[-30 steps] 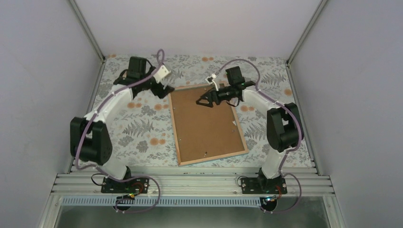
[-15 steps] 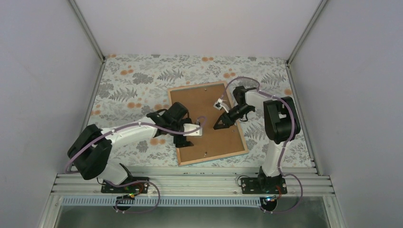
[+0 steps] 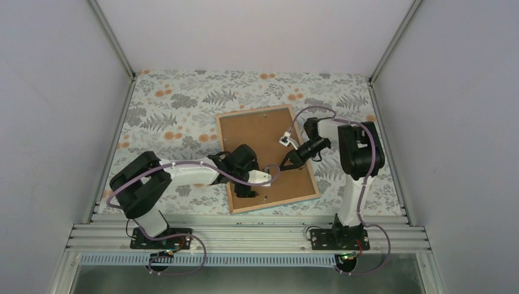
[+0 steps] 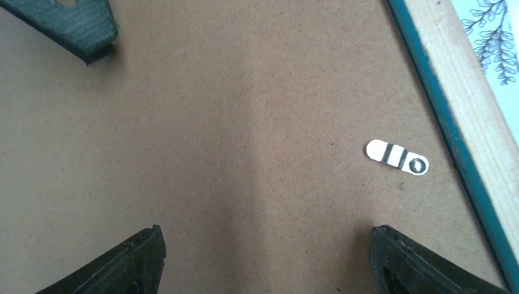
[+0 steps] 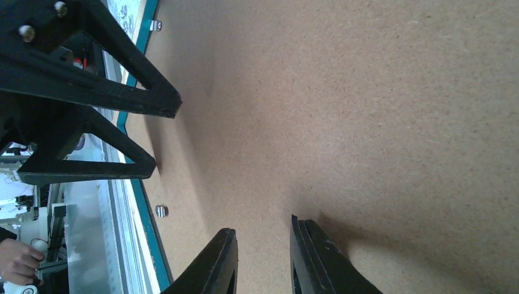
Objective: Put the photo into the frame
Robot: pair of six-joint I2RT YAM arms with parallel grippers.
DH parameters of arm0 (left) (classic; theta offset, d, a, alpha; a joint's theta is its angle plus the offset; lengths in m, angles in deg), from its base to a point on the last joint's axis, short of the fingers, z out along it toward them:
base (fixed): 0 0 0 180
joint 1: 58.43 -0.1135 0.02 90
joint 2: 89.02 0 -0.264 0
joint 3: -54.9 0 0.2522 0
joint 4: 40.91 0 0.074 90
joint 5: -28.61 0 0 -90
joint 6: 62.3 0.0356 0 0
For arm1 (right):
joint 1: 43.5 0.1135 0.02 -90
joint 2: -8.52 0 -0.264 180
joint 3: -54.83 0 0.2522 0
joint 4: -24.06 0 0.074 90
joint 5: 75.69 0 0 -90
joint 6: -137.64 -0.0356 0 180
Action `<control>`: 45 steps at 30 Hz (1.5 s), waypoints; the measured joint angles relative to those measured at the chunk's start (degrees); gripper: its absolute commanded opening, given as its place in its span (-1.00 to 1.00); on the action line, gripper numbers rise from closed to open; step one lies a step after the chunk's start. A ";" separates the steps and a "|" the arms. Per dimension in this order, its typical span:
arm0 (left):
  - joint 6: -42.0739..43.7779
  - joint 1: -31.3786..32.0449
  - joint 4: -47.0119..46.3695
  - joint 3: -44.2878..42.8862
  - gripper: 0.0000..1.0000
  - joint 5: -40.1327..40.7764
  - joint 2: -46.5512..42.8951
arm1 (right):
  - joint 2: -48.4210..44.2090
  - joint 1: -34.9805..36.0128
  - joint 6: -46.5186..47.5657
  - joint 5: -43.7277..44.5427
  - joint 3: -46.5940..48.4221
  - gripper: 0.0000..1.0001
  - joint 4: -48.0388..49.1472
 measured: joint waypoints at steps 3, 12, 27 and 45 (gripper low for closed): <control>-0.90 -0.02 -1.09 0.07 0.66 -0.63 1.40 | 0.37 -0.66 -0.02 -0.66 -0.15 -0.51 -0.07; -1.38 2.75 -9.22 1.75 0.66 0.87 2.43 | 0.52 -1.42 -0.59 -0.92 -0.81 -0.61 0.68; 5.49 5.95 -12.13 -1.73 0.65 -3.39 6.73 | 0.70 -1.46 -3.23 -0.79 -0.90 -0.67 1.38; 13.44 3.41 1.42 -7.41 0.61 -10.91 8.39 | 0.94 -1.62 -3.76 -0.79 -0.70 -0.68 1.18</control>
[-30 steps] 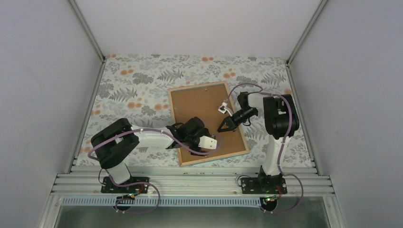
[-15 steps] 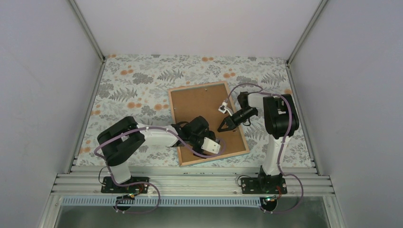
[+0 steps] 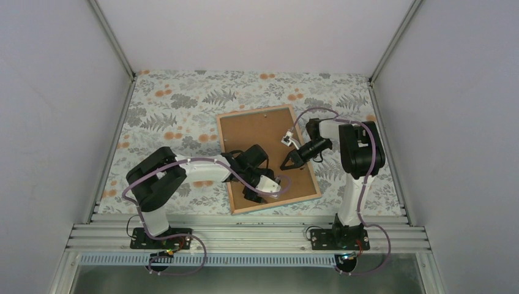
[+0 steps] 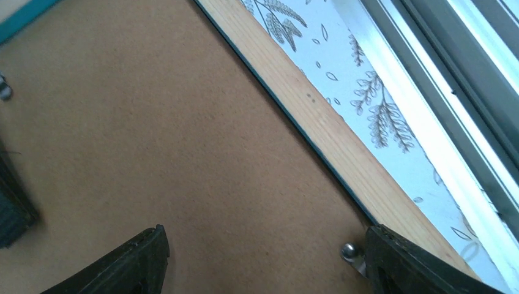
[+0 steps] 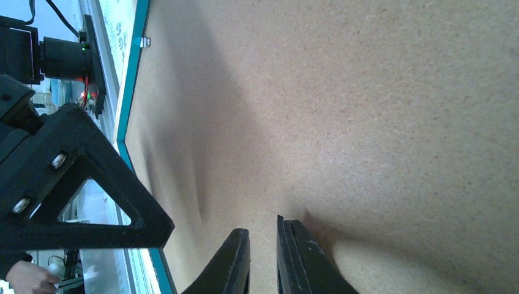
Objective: Put the photo into the frame
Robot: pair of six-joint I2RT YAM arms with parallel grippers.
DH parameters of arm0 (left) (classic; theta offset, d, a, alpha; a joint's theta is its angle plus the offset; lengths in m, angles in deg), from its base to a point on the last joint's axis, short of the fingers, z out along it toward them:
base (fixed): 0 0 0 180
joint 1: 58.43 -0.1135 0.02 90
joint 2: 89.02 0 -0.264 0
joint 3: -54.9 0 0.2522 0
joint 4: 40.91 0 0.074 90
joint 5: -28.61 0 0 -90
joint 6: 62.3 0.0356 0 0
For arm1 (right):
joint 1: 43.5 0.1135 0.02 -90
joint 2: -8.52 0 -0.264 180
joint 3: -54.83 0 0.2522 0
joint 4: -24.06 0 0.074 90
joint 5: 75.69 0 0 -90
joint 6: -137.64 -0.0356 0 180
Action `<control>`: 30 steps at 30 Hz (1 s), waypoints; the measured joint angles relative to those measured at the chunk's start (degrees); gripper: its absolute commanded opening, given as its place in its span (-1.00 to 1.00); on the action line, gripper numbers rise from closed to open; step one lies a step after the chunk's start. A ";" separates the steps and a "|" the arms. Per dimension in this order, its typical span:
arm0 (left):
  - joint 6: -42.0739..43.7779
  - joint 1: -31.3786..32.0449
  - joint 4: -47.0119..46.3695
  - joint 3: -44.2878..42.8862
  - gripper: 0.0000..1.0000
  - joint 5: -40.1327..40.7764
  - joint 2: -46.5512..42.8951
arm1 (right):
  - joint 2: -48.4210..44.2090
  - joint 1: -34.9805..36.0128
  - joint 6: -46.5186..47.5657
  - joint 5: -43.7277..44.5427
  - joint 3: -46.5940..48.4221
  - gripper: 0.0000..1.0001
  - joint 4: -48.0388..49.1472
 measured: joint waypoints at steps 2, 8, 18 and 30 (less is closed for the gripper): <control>-0.44 -0.52 1.95 -0.50 0.61 -0.83 0.00 | -0.02 0.00 0.04 -0.07 0.00 -0.67 -0.04; -4.37 -2.73 7.21 -2.12 0.63 -2.12 -0.48 | -0.59 0.00 0.70 -0.15 0.39 -0.65 -1.03; -6.36 -9.25 9.51 -4.46 0.62 -1.66 -4.90 | -2.05 -0.11 1.07 2.60 0.98 -0.66 -1.60; -6.34 -3.28 8.09 -1.33 0.61 3.34 -2.03 | -3.58 1.31 -1.88 1.14 -2.86 -0.68 1.38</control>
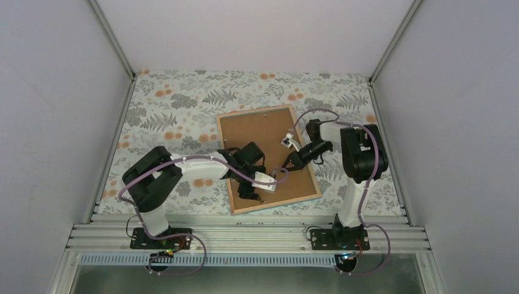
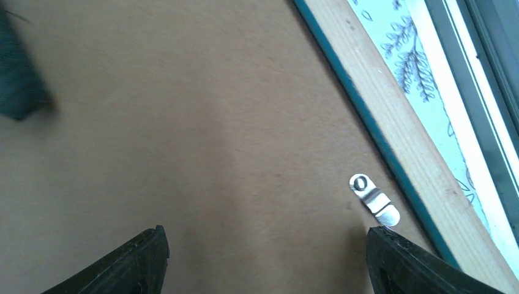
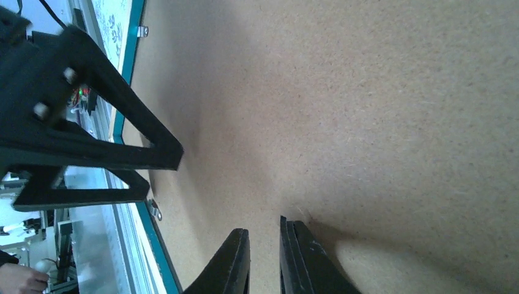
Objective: Put the photo into the frame
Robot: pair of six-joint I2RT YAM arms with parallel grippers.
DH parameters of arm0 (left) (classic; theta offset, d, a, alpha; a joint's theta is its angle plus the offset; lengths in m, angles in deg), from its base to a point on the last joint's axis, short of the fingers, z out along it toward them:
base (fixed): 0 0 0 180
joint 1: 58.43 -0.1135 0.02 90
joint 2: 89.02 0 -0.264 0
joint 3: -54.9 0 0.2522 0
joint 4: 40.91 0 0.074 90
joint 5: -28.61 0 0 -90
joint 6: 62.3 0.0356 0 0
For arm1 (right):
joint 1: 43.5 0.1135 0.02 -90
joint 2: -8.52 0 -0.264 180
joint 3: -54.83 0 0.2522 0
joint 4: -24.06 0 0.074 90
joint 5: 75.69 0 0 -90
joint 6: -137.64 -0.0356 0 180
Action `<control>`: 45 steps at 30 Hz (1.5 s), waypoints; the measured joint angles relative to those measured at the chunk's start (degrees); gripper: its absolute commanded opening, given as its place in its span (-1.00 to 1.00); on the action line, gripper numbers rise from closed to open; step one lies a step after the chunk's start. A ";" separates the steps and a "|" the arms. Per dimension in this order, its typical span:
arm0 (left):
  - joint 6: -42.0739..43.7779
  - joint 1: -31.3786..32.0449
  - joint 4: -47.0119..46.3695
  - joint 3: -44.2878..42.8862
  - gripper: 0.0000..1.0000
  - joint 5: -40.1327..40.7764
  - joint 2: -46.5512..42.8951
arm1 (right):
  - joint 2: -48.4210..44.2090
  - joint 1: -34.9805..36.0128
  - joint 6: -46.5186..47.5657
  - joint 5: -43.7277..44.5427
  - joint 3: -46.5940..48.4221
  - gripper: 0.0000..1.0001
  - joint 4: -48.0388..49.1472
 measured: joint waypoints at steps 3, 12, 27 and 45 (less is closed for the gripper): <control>-0.07 1.44 -0.22 0.59 0.61 0.85 0.76 | 0.00 -0.02 -0.96 -0.20 -0.24 -0.68 0.46; -0.68 5.60 -2.16 0.59 0.61 3.63 0.61 | 0.02 -0.22 -2.36 -0.22 -0.42 -0.69 0.39; -1.57 2.03 -2.58 0.85 0.60 3.98 0.04 | 0.02 -0.31 -2.43 -0.31 -0.68 -0.70 0.44; -1.84 5.70 -4.02 0.90 0.62 3.82 0.63 | 0.02 -0.37 -2.43 -0.37 -0.81 -0.70 0.59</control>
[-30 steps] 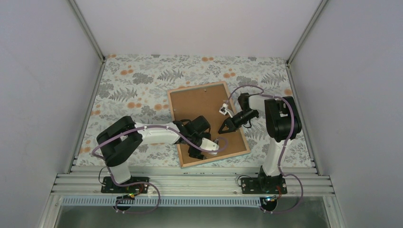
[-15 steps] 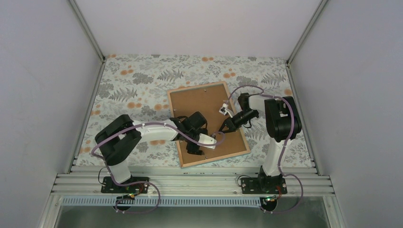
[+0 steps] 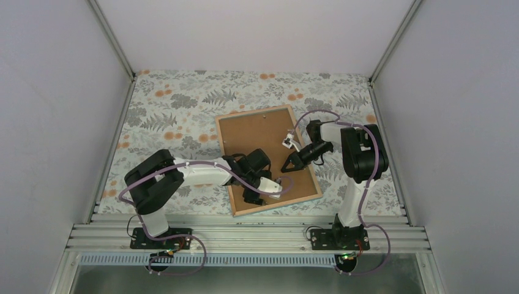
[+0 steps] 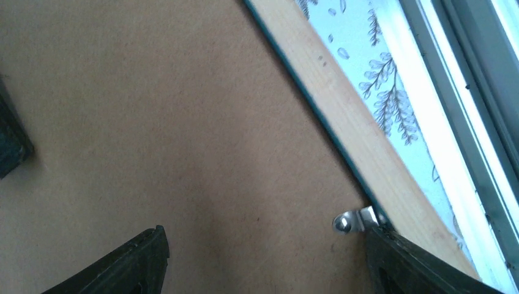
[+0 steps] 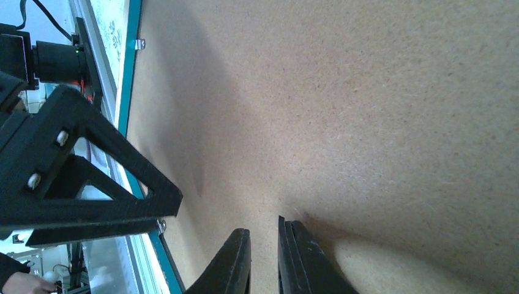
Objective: Put the photo into the frame
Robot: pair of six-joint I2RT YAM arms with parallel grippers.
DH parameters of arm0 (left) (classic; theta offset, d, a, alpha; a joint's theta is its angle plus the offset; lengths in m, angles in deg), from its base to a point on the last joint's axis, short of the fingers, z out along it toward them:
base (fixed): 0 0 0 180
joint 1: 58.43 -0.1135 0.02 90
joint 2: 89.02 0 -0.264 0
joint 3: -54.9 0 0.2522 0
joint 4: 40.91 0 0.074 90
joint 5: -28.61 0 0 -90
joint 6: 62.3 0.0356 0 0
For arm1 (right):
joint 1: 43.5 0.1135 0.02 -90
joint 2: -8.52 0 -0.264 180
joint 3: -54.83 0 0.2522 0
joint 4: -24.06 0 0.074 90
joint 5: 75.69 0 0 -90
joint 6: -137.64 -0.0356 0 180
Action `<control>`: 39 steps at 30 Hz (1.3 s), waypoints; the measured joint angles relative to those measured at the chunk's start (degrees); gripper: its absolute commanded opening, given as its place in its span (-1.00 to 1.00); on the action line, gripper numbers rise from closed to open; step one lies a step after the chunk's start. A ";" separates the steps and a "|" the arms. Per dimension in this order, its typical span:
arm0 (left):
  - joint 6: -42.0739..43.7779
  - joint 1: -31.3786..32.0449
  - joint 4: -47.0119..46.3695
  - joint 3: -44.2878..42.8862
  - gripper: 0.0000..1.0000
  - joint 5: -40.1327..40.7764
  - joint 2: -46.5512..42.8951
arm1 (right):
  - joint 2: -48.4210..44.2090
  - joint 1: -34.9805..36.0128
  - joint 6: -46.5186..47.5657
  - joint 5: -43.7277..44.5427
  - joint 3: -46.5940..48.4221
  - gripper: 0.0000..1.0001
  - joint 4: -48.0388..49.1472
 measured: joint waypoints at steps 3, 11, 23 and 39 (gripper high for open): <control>-0.70 -1.81 1.16 -0.02 0.71 -0.52 -0.37 | 0.00 0.00 0.00 -0.04 0.00 -0.69 0.00; -5.68 -15.10 1.79 -6.99 1.00 -0.85 -1.66 | 0.00 -0.07 0.00 -0.55 0.00 -0.68 -0.09; -11.98 -27.87 -3.13 -27.61 1.00 5.18 12.46 | -1.18 -0.31 -1.86 -1.64 4.57 -0.66 1.18; -13.42 -28.74 -2.73 -48.50 1.00 13.84 34.27 | 1.70 0.04 -16.37 -2.19 7.69 -0.68 16.04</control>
